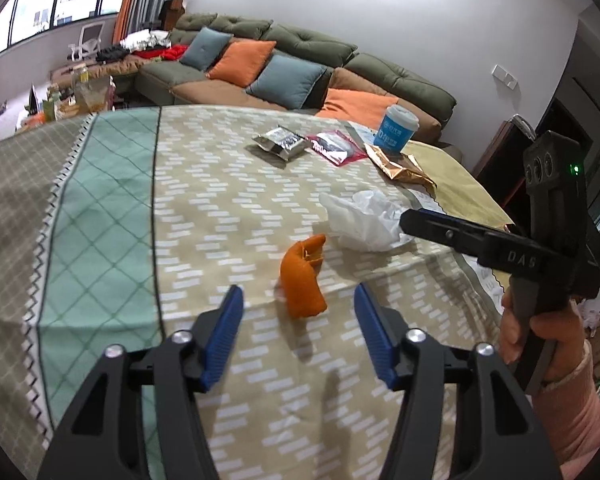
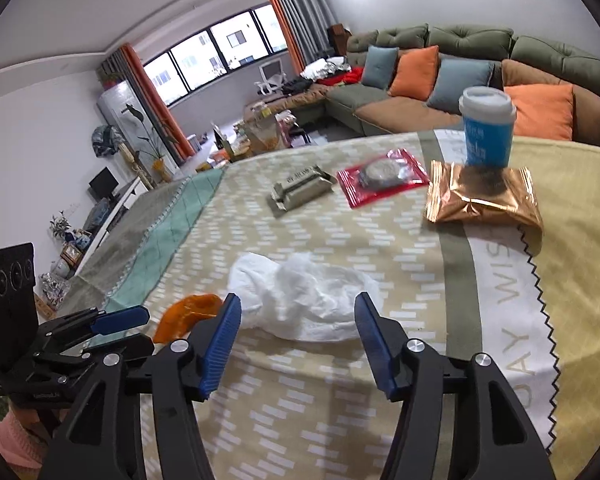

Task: Collect trash
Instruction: 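Grasp an orange peel with the left tool while the right tool grasps the white tissue, then carry the orange peel and white tissue over the teal bin with both tools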

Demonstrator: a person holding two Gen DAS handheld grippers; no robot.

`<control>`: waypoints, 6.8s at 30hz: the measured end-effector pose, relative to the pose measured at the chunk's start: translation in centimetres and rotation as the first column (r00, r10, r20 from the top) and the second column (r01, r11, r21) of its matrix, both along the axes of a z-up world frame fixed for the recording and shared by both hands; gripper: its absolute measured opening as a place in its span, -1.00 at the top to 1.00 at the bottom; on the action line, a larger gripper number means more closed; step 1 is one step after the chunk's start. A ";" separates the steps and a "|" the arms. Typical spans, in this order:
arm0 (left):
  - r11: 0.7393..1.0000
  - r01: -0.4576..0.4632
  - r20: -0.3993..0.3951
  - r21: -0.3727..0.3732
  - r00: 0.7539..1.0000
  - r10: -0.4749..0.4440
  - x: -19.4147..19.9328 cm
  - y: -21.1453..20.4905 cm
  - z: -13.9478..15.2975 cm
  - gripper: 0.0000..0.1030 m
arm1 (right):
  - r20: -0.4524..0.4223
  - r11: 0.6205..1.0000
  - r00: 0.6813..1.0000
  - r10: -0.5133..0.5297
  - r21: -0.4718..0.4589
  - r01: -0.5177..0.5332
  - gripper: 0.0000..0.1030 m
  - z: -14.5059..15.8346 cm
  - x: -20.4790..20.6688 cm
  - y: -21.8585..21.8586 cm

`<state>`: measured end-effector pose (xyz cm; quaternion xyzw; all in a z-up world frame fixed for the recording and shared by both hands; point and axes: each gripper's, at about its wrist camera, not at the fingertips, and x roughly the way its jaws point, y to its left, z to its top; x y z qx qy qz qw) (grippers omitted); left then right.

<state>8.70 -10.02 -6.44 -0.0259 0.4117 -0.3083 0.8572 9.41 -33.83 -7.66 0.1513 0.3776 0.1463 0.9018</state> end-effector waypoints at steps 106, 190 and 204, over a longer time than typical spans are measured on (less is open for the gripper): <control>0.778 -0.627 0.137 -0.030 0.769 0.625 -8.1 29.7 5.1 0.71 | 0.138 0.736 0.741 0.657 0.096 -0.671 0.83 5.8 0.9 30.2; 0.598 -0.801 0.140 -0.039 0.588 0.797 -11.1 39.8 4.7 0.71 | 0.112 0.568 0.569 0.815 0.048 -0.822 0.83 6.7 0.7 43.3; 0.580 -0.814 0.129 -0.035 0.571 0.810 -11.3 40.9 4.2 0.71 | 0.099 0.558 0.559 0.823 0.036 -0.829 0.83 6.3 0.8 44.7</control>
